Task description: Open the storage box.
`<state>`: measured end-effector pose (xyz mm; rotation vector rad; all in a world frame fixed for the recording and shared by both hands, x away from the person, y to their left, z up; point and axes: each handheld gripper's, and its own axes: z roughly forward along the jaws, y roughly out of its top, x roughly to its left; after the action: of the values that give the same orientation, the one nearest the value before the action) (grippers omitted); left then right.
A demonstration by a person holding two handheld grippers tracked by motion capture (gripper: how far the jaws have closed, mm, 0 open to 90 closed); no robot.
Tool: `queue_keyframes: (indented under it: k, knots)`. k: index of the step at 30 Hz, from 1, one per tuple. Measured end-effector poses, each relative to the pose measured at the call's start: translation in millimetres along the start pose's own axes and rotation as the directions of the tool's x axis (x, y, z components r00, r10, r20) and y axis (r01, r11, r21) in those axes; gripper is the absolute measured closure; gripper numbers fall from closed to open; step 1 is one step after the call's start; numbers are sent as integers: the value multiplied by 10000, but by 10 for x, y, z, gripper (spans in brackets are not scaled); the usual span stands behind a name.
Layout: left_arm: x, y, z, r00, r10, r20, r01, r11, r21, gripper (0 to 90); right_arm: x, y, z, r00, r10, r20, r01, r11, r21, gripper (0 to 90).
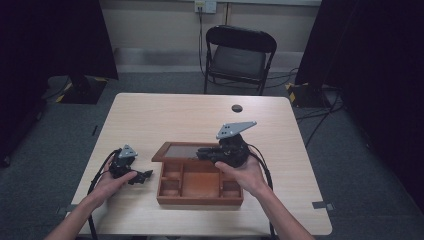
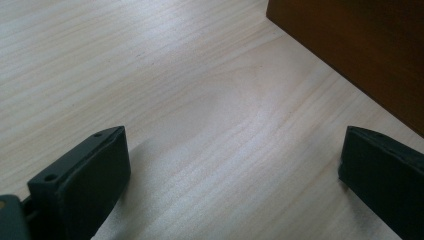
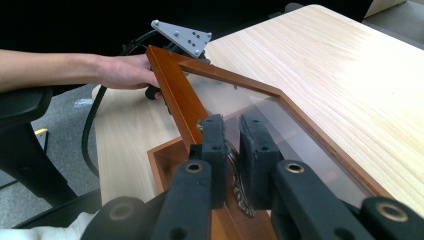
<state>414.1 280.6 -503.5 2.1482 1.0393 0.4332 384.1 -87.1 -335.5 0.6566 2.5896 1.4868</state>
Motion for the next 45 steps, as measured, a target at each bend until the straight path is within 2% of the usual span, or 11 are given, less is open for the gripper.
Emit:
queue_keyframes:
  k: [27,45]
  knots:
    - [1,1,2,10000,17,-10,-17,10000,-24,0,-61,133,-22,9999,45,160,-45,10000,10,829]
    - [2,2,1,10000,26,2,-26,10000,-7,0,-87,203,-39,9990,-129,426,135,9998,-154,844]
